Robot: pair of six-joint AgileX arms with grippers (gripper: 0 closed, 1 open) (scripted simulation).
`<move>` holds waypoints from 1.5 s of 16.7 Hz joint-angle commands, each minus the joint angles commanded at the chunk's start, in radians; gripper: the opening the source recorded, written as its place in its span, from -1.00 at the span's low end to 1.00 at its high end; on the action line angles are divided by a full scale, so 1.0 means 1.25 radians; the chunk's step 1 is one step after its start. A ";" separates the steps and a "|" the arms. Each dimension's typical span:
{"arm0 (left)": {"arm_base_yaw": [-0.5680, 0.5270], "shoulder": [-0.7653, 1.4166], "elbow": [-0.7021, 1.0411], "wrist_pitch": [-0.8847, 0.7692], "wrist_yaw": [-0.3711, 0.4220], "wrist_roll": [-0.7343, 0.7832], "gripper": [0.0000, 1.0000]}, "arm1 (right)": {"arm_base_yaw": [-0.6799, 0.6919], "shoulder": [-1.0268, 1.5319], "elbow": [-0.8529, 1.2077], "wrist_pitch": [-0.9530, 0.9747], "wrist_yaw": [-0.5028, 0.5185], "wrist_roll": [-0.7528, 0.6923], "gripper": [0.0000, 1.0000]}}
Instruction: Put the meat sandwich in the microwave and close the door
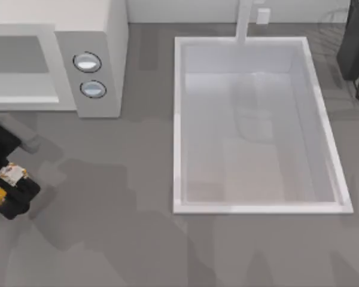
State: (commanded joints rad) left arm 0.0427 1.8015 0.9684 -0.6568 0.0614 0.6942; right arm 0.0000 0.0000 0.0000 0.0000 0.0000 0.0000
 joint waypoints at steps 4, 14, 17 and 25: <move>0.004 0.071 0.015 0.052 -0.001 0.007 1.00 | 0.000 0.000 0.000 0.000 0.000 0.000 1.00; 0.006 0.107 0.046 0.058 0.000 0.012 0.55 | 0.000 0.000 0.000 0.000 0.000 0.000 1.00; 0.006 0.107 0.046 0.058 0.000 0.012 0.10 | 0.000 0.000 0.000 0.000 0.000 0.000 1.00; 0.006 0.107 0.046 0.058 0.000 0.012 -1.00 | 0.000 0.000 0.000 0.000 0.000 0.000 1.00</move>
State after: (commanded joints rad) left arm 0.0497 1.9356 1.0257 -0.5846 0.0617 0.7094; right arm 0.0000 0.0000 0.0000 0.0000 0.0000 0.0000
